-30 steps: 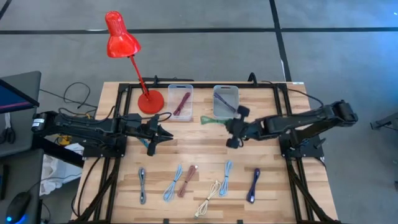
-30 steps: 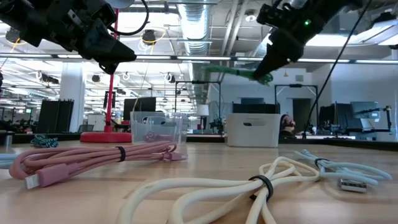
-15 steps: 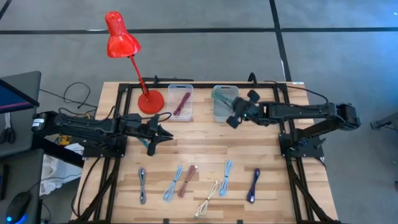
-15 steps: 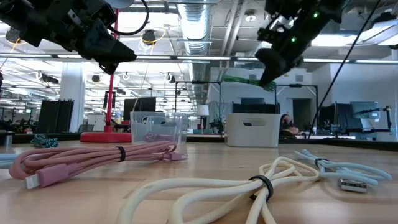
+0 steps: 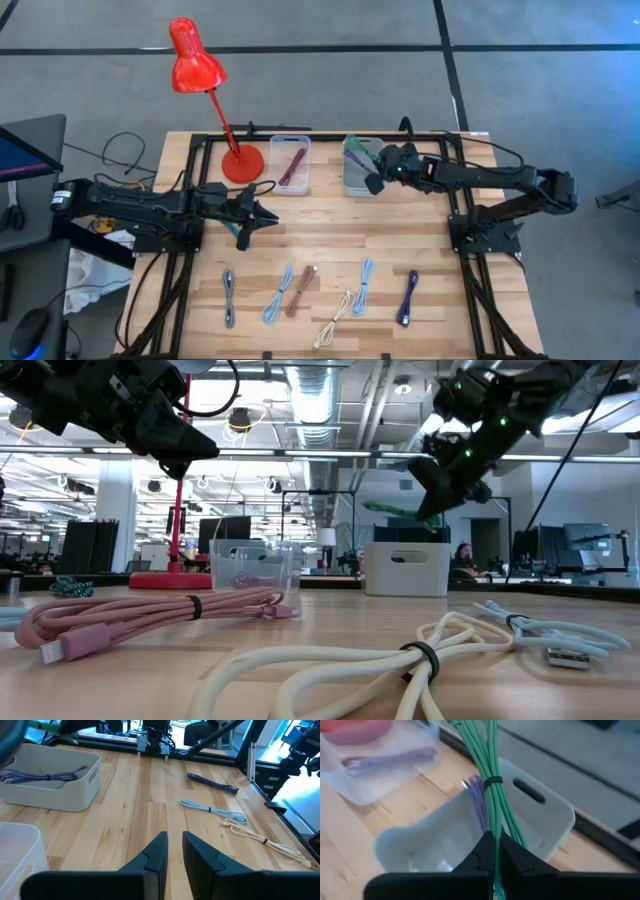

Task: Pick & Place USB Port
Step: Put the green USB cable into the gray bin

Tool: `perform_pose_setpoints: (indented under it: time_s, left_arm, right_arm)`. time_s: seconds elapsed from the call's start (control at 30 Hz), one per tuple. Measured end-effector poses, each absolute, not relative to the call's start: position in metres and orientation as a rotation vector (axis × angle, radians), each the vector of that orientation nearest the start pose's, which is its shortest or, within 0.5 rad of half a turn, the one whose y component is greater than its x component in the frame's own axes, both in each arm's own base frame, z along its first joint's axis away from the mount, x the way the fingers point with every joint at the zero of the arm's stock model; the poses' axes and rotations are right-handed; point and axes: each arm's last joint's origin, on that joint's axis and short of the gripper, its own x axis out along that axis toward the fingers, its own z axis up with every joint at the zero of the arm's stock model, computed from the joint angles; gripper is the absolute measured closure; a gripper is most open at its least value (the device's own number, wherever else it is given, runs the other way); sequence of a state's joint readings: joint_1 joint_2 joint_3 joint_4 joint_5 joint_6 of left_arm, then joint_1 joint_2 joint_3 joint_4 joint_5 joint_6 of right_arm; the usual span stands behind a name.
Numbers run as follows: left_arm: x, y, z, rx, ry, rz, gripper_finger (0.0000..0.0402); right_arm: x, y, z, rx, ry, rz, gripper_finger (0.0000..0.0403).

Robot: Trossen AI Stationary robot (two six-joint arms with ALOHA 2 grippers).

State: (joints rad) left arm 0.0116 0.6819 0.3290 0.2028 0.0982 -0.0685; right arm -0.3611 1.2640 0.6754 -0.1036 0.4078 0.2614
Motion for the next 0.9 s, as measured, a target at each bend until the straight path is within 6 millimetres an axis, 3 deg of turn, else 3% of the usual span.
perform_pose_setpoints:
  time_s: [0.33, 0.53, 0.9]
  left_arm:
    - [0.161, -0.001, 0.227, -0.076, 0.153, -0.081, 0.0344]
    - [0.161, -0.001, 0.227, -0.076, 0.153, -0.081, 0.0344]
    - [0.161, -0.001, 0.227, -0.076, 0.152, -0.081, 0.0344]
  right_arm:
    - [0.216, -0.113, 0.190, 0.309, 0.627, -0.812, 0.0403]
    - [0.222, -0.120, 0.181, 0.348, 0.629, -0.766, 0.0403]
    - [0.240, -0.130, 0.146, 0.403, 0.673, -0.724, 0.0402]
